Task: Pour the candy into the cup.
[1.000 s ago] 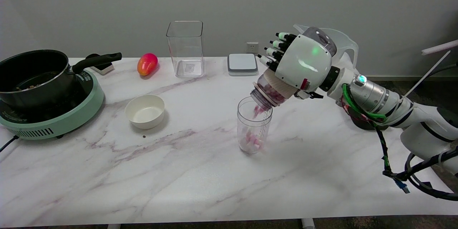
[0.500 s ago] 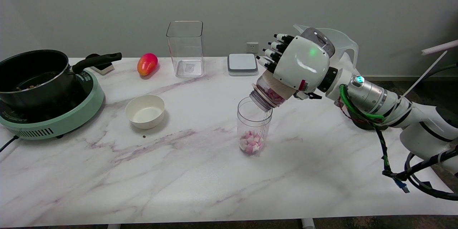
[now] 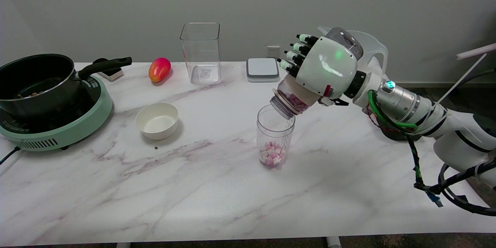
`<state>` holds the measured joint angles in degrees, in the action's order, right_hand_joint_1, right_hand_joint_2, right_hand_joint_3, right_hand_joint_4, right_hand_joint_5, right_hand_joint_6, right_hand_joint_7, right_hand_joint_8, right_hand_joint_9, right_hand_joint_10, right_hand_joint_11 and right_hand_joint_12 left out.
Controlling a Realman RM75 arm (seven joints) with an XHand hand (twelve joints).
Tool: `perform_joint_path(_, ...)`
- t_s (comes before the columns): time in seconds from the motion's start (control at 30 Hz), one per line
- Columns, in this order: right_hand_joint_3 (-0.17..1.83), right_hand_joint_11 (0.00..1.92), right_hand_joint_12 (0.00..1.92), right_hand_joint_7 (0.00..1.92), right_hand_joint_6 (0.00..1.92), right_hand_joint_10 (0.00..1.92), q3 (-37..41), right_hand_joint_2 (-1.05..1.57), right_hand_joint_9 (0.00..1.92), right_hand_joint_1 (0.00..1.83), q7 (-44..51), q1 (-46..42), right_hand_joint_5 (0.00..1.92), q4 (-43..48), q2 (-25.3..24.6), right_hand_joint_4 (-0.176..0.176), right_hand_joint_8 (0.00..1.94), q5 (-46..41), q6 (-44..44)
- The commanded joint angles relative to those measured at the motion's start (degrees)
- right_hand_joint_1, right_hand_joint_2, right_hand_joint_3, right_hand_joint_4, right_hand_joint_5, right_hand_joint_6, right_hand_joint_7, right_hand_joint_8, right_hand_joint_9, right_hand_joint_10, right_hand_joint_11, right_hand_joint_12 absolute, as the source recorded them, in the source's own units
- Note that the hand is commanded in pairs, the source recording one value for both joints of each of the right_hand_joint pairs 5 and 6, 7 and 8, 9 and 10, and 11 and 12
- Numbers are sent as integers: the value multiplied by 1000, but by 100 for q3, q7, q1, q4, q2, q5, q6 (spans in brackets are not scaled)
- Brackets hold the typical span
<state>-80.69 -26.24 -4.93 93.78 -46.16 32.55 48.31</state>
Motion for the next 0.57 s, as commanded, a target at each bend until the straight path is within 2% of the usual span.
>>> perform_joint_path(0.03,292,1360,1360,1859,1920,1570,98,1537,1570,1244,142,10,1920,97,-7,0,1859,-557,-32)
perform_joint_path(0.27,285,1361,1361,1858,1920,1570,148,1540,1570,1244,324,-6,1920,-143,-142,0,1858,-1994,-12)
perform_joint_path(0.47,281,1360,1360,1851,1920,1567,273,1524,1567,1257,244,-6,1920,-276,-159,0,1851,-2299,23)
perform_joint_path(0.57,283,1359,1359,1850,1920,1565,246,1518,1565,1262,217,-37,1920,-400,-167,0,1850,-2809,70)
